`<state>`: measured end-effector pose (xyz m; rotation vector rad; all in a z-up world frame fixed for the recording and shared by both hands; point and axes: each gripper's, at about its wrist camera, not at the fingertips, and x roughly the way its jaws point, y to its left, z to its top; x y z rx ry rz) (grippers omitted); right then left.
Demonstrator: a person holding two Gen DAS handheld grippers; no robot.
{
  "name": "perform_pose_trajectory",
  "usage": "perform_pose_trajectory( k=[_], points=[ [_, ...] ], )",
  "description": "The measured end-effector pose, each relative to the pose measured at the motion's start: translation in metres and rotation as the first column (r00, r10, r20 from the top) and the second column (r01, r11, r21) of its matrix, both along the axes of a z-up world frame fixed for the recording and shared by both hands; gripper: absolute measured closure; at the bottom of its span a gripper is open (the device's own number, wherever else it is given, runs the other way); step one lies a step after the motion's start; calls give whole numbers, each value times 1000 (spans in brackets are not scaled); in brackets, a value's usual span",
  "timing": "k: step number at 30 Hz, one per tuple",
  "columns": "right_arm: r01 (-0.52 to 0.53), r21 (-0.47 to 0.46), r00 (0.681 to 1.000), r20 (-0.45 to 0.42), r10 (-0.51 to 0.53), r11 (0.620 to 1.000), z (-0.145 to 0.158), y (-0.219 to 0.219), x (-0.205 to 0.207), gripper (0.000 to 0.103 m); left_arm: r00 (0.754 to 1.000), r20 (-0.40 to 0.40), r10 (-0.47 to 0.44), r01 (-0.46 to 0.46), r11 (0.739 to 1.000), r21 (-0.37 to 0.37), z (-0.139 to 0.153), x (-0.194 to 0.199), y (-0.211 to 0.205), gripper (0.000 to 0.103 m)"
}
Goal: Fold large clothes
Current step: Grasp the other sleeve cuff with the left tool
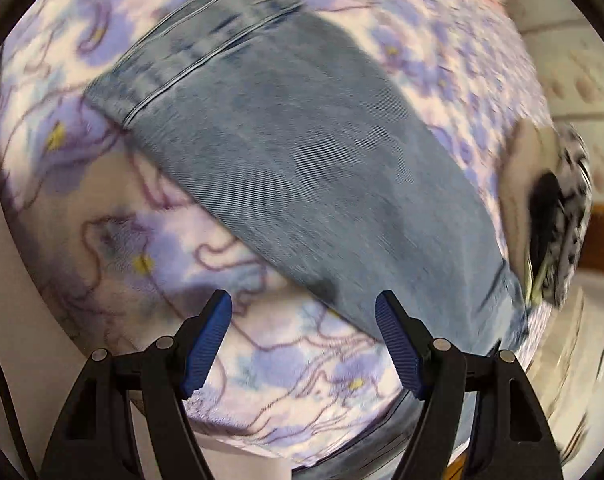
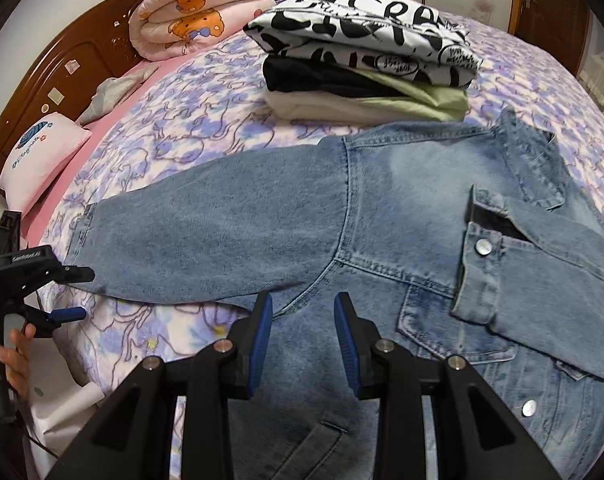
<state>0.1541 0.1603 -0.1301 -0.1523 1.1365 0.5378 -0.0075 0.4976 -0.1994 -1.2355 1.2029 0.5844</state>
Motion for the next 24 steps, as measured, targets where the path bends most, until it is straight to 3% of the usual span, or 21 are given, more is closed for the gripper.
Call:
perform_pose_trajectory(
  k=[3,11,12,14,15,16,19,21,24],
  points=[
    [3,7,1000,-11,-3,1000,-4,-1,1,71,997,-33,75,-77,996,-35,-11,-1,9,30],
    [27,21,999,-17,-27,999,-7,-22,0,71,987,-86,139,-138,990,16,-37,13,15,30],
    [34,20,999,-21,-34,999,-9,-28,-1,71,988,-84,132,-130,991,37,-35,14,14,35],
    [48,14,998,-28,-47,999,-12,-38,-1,71,994,-67,84,-76,990,121,-26,23,8,66],
    [59,12,998,-31,-59,998,-14,-44,-2,71,997,-51,60,-52,988,147,-20,27,6,92],
    [72,11,997,-35,-71,997,-16,-51,-3,71,999,-37,38,-31,984,176,-12,31,2,98],
    [109,16,993,-49,-108,994,-19,-72,-5,71,999,34,-10,1,962,274,20,39,-13,101],
    [132,20,990,-49,-131,991,-19,-87,-7,71,994,78,-78,45,932,360,47,49,-30,102],
    [163,27,986,-40,-162,986,-17,-108,-12,71,962,148,-229,136,873,469,92,66,-73,102]
  ],
)
